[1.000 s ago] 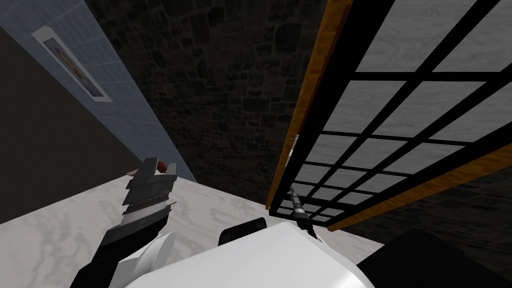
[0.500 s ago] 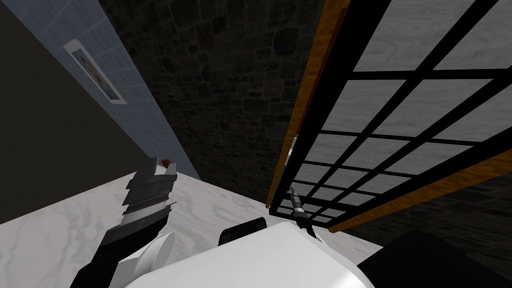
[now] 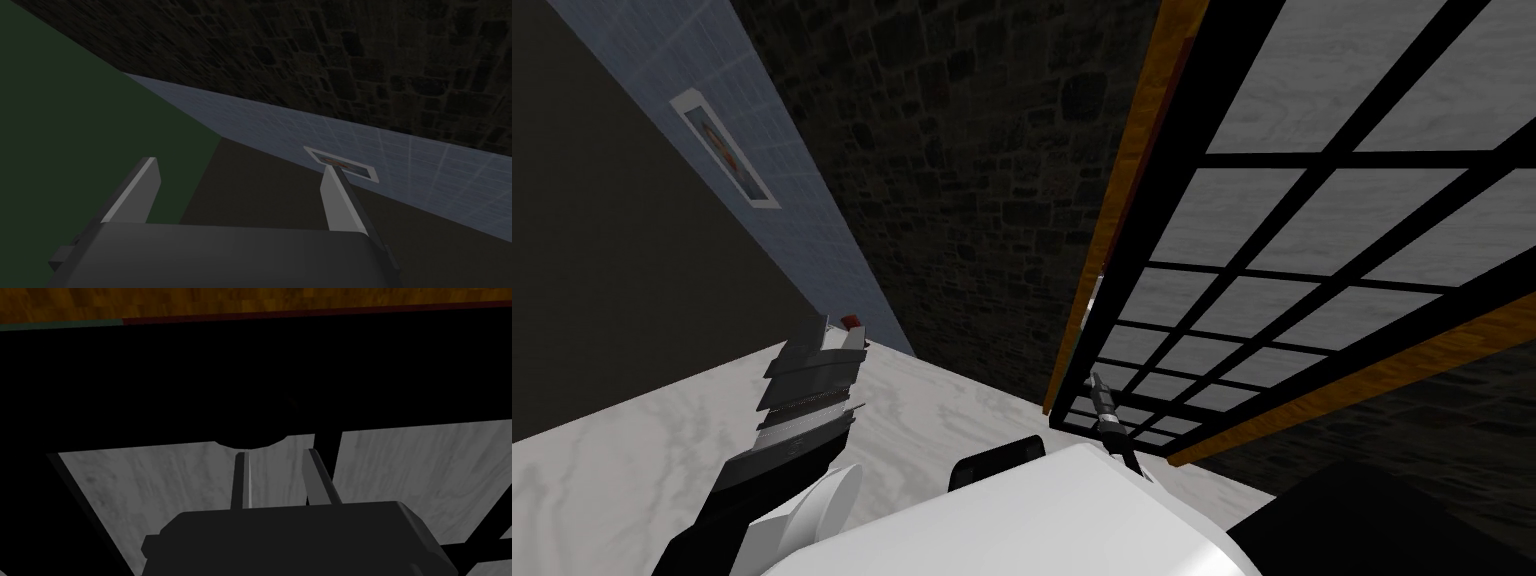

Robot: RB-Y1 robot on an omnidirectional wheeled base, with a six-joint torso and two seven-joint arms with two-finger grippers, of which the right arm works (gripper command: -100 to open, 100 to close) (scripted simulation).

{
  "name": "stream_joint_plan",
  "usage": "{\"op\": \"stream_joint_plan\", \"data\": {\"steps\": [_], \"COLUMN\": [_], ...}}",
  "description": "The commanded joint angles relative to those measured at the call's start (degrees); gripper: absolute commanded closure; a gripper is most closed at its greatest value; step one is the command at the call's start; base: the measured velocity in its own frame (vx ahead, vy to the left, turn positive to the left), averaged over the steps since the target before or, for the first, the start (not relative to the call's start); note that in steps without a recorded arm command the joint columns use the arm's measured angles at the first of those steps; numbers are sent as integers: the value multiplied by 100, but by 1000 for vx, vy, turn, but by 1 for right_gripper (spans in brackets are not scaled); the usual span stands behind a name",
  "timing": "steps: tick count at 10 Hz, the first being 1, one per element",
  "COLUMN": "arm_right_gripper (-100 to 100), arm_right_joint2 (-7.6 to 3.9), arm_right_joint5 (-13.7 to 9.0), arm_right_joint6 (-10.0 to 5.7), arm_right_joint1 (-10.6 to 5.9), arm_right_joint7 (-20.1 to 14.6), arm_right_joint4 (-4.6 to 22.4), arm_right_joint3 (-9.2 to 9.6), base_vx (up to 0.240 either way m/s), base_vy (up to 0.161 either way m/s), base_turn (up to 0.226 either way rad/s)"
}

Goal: Pull the door open

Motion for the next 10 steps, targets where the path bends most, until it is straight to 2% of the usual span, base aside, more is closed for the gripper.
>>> {"op": "stream_joint_plan", "data": {"steps": [1, 3, 5, 6, 8, 9, 10], "arm_right_gripper": [-100, -100, -100, -100, -100, -100, -100], "arm_right_joint2": [32, 45, 74, 74, 106, 106, 123], "arm_right_joint5": [-104, -189, -372, -372, -577, -577, -688], "arm_right_joint6": [31, 39, 56, 56, 75, 75, 85], "arm_right_joint1": [8, -1, -18, -18, -38, -38, -48], "arm_right_joint7": [-284, -486, -853, -908, -1282, -1361, -1581], "arm_right_joint4": [-69, -97, -156, -156, -222, -222, -258], "arm_right_joint3": [70, 113, 205, 205, 308, 308, 364], "base_vx": [-54, -45, -46, -45, -54, -46, -48], "base_vy": [-1, -2, -3, -9, -1, -6, -8], "base_turn": [43, 29, 31, 16, 42, 10, 24]}}
